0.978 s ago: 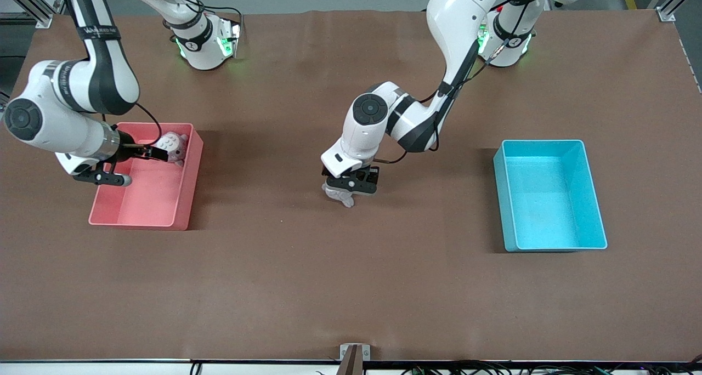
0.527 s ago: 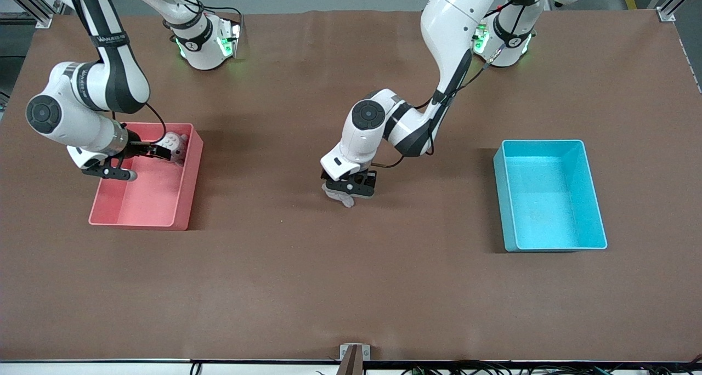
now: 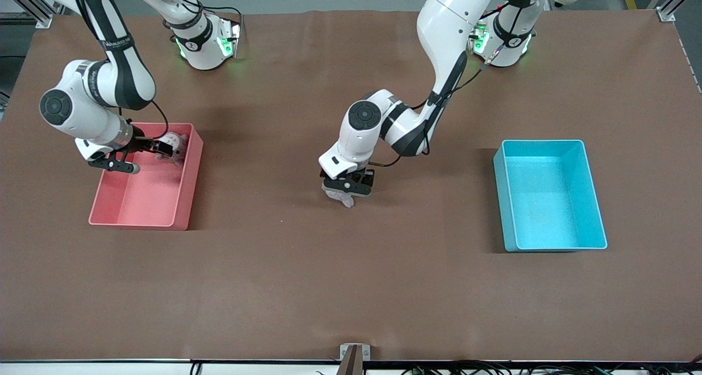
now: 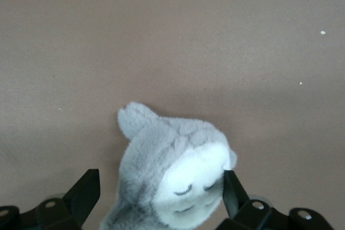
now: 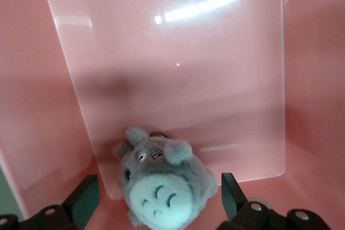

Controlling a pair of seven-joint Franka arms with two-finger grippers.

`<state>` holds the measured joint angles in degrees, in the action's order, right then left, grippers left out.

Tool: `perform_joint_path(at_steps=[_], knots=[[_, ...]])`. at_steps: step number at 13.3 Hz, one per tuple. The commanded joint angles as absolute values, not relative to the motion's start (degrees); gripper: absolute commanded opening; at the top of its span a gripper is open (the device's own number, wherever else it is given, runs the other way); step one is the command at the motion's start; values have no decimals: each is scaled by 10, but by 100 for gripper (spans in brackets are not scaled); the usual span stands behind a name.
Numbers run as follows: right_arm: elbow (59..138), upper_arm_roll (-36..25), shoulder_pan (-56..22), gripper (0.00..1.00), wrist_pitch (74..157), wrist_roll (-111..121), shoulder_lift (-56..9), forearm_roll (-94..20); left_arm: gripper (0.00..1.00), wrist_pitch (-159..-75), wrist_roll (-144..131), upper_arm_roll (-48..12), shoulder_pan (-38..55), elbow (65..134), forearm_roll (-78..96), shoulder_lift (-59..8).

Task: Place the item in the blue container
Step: 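Grasp the plush with the left gripper while the right gripper grasps the second plush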

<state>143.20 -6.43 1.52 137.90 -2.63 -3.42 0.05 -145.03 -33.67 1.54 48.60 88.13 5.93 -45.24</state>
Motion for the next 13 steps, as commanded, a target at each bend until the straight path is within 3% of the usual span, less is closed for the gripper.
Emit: perform_joint_path(at_steps=[1, 5, 11, 13], knots=[[1463, -53, 31, 100, 1399, -21, -13, 8, 97, -1467, -334, 17, 490, 868, 69, -466], [1470, -53, 36, 100, 1414, -21, -31, 8, 83, -1468, -336, 12, 490, 857, 69, -477], [1491, -52, 43, 100, 1454, -22, -56, 7, 38, -1468, -340, 11, 490, 857, 92, -474], [1492, -52, 43, 100, 1454, -23, -57, 5, 30, -1468, -340, 11, 490, 856, 95, -466]])
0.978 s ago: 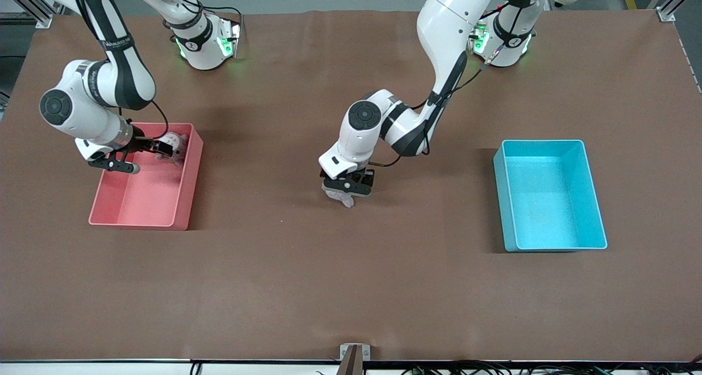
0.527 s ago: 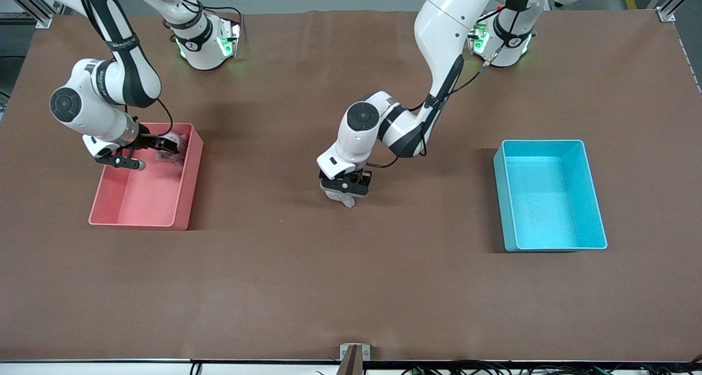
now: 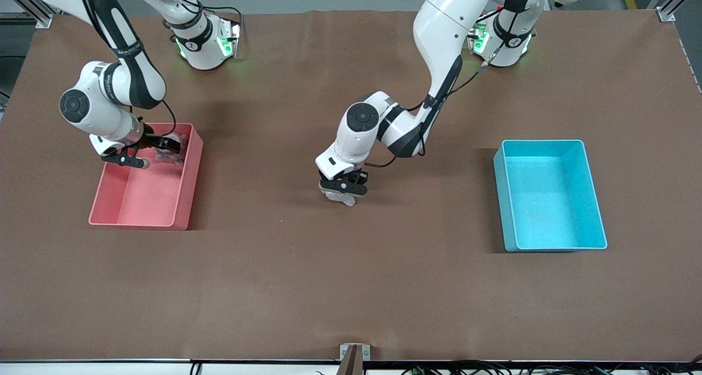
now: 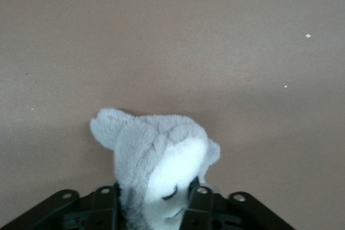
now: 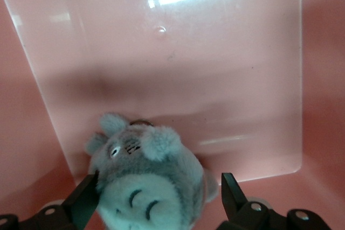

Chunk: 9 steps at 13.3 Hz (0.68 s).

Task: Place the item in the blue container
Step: 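Carry the plush into the blue tray with the left gripper while the right gripper holds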

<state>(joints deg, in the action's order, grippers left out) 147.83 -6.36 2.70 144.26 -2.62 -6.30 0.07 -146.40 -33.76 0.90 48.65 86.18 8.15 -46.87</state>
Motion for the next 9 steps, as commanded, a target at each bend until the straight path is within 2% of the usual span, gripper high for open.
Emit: perform_joint_path(at_steps=[1, 4, 9], knots=[[1492, -52, 43, 100, 1454, -23, -61, 4, 29, -1467, -339, 11, 487, 856, 94, -457], [1492, -51, 43, 100, 1454, -23, -69, 4, 29, -1435, -342, 15, 464, 881, 93, -400], [1491, -52, 43, 100, 1454, -23, -74, 4, 29, -1311, -326, 15, 384, 1007, 86, -226]])
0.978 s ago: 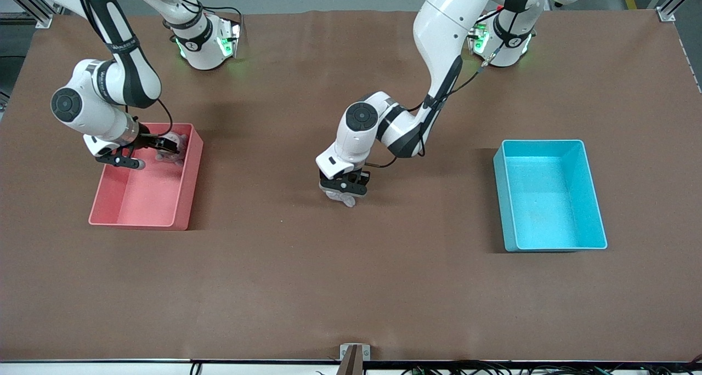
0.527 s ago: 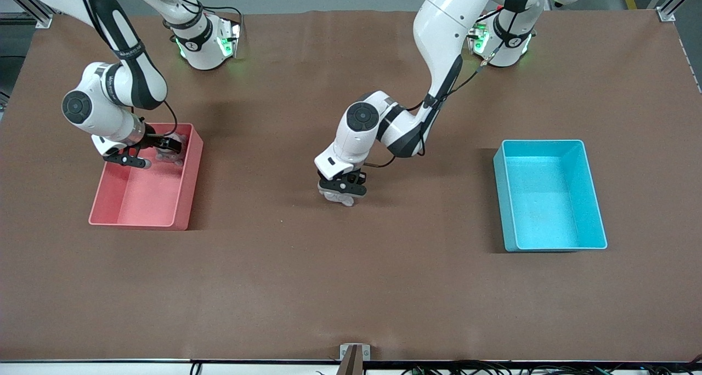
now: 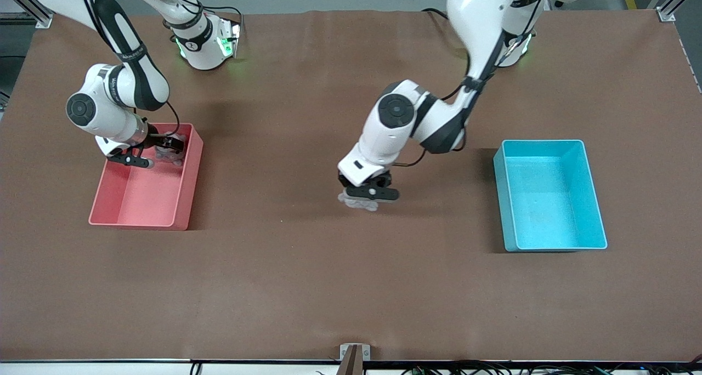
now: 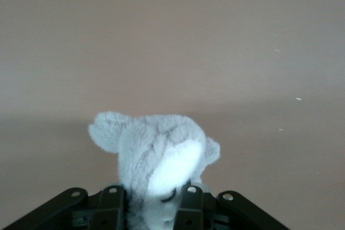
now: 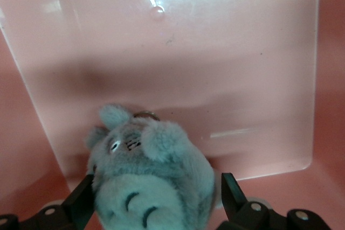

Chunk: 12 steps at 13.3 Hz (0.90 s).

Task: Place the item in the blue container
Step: 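Carry the plush into the blue tray with the left gripper while the right gripper holds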

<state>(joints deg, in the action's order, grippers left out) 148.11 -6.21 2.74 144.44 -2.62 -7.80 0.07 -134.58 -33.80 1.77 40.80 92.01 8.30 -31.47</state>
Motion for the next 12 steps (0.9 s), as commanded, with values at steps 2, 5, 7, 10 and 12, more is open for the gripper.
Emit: perform_joint_path(at_steps=[2, 5, 7, 10, 12], knots=[[1490, -52, 43, 100, 1454, -23, -73, 4, 29, -1282, -303, 15, 345, 1068, 69, -162], [1488, -52, 43, 96, 1454, -23, -73, 4, 30, -1262, -218, 13, 262, 1145, 55, -92], [1488, -52, 43, 81, 1453, -23, -73, 4, 33, -1225, -117, 13, 193, 1166, 55, -67], [1487, -51, 43, 53, 1453, -24, -73, 4, 33, -1201, -28, 14, 95, 1165, 27, -72], [1486, -52, 44, 34, 1453, -24, -73, 4, 33, -1210, -15, 13, 57, 1165, -17, -84]])
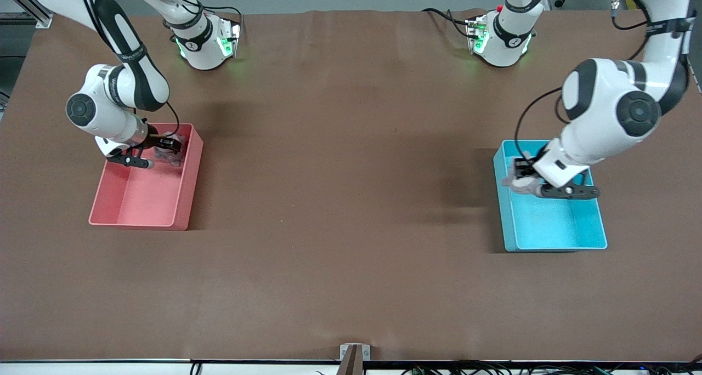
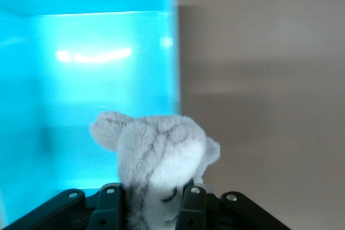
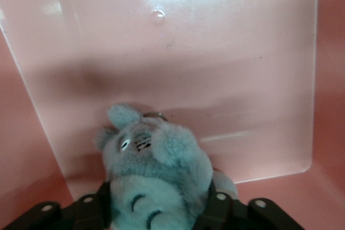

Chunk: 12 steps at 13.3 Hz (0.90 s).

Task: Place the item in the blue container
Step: 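Carry the plush into the blue tray with the left gripper while the right gripper holds, then open the left gripper in the blue tray while the right gripper lifts the second plush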

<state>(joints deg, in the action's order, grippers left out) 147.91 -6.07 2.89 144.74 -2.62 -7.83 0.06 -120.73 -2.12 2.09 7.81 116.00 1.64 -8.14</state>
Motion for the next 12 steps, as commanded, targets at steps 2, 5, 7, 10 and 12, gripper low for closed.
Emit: perform_joint_path(at_steps=[2, 5, 7, 10, 12], knots=[[1485, -52, 43, 17, 1453, -24, -73, 4, 33, -1241, -15, 12, 29, 1165, -57, -113], [1466, -52, 43, 4, 1436, -24, -69, 4, 34, -1294, -15, 14, 27, 1165, -62, -168], [1439, -51, 42, 3, 1395, -24, -61, 4, 35, -1330, -15, 14, 17, 1164, -62, -198], [1333, -50, 40, 3, 1240, -25, -48, 4, 37, -1353, -15, 14, 15, 1165, -64, -219], [1230, -47, 31, 3, 1115, -32, -51, -2, 71, -1353, -15, 14, 11, 1165, -64, -216]])
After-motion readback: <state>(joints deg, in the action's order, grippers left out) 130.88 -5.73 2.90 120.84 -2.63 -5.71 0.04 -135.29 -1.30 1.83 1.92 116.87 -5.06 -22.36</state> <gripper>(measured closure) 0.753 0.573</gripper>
